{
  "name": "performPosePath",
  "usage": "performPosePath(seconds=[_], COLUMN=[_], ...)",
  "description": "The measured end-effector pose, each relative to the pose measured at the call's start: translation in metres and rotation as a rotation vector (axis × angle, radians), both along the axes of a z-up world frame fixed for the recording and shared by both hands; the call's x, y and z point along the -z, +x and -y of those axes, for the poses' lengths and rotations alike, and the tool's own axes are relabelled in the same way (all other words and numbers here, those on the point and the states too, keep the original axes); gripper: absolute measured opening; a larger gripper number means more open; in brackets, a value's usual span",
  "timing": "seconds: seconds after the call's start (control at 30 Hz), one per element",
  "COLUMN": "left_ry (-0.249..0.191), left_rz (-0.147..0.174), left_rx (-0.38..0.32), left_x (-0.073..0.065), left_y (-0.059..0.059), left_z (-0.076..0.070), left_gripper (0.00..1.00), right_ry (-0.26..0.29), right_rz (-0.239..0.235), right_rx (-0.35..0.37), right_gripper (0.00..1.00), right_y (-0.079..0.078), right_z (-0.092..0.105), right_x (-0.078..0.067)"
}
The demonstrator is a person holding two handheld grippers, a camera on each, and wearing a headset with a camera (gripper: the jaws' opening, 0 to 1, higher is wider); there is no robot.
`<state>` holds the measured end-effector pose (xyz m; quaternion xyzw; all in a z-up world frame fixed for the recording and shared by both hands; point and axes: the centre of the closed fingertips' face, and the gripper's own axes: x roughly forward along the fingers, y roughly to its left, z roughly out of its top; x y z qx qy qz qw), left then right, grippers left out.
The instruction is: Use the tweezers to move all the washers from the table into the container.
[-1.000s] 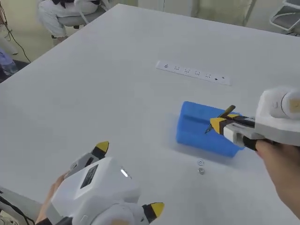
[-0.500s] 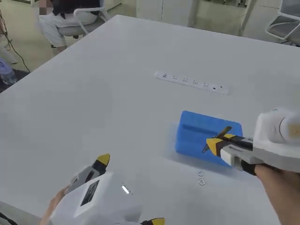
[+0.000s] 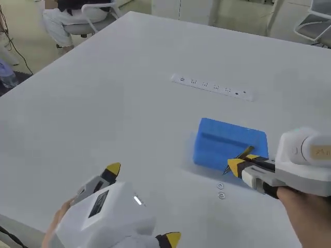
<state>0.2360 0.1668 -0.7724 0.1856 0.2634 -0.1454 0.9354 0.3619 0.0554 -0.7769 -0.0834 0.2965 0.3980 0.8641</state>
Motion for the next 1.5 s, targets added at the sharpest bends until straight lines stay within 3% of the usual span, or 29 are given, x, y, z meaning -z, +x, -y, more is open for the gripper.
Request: performPosePath(seconds=[0.73,1.17,1.5], left_ry=[0.013,0.019,0.026], left_rz=[-0.005,-0.007,-0.014], left_rx=[-0.001,0.001,0.001], left_x=[0.001,0.001,0.002], left_y=[-0.001,-0.001,-0.002], left_z=[-0.002,-0.002,-0.002], left_gripper=[0.94,0.94,0.94], right_ry=[-0.035,-0.04,-0.042], right_rz=[-0.078,-0.026,-0.042], right_rx=[0.005,0.023,0.027], right_gripper=[0.06,0.05,0.04], right_y=[-0.008,-0.013,-0.009], right_z=[0.003,-0.001,0.001], right_x=[0.034,0.031,0.032])
